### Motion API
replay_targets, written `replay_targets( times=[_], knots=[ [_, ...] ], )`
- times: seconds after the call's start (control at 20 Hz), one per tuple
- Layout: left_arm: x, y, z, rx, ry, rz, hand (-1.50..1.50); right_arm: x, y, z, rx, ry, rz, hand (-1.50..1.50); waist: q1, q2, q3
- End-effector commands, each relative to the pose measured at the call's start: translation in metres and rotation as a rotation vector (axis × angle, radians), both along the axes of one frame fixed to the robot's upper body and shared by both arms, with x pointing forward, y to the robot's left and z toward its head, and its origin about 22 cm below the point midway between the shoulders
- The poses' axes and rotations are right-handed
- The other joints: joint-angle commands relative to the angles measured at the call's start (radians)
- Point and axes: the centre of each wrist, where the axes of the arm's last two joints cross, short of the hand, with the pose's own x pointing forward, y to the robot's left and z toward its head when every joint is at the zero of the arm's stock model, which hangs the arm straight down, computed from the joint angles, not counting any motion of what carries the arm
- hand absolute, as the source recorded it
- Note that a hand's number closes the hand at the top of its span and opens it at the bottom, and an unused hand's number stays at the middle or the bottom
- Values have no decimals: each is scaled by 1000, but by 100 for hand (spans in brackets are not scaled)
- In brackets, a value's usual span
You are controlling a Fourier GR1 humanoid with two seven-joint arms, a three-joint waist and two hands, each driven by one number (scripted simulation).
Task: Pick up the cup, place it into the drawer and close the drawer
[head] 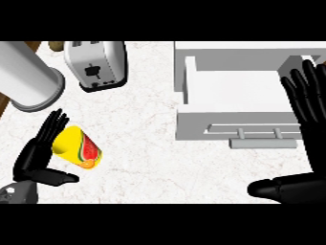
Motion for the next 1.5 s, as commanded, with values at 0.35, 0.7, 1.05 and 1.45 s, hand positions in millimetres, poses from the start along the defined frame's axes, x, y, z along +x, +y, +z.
replay_targets(
  times=[0.35,0.7,1.05,1.45],
  knots=[
    [-4,2,-33,-44,49,-37,-150,8,-7,-12,-5,-4,18,-150,-6,8,-8],
    [-5,-8,-41,-72,47,-78,-150,-9,6,-9,24,-5,10,-150,-9,8,-9],
    [6,-32,-48,-137,60,-69,-150,-8,8,-10,-9,5,35,-150,-15,9,-10],
    [11,-33,-47,-208,88,-145,-150,-13,-4,9,13,-8,34,-150,-23,8,-10]
  ],
)
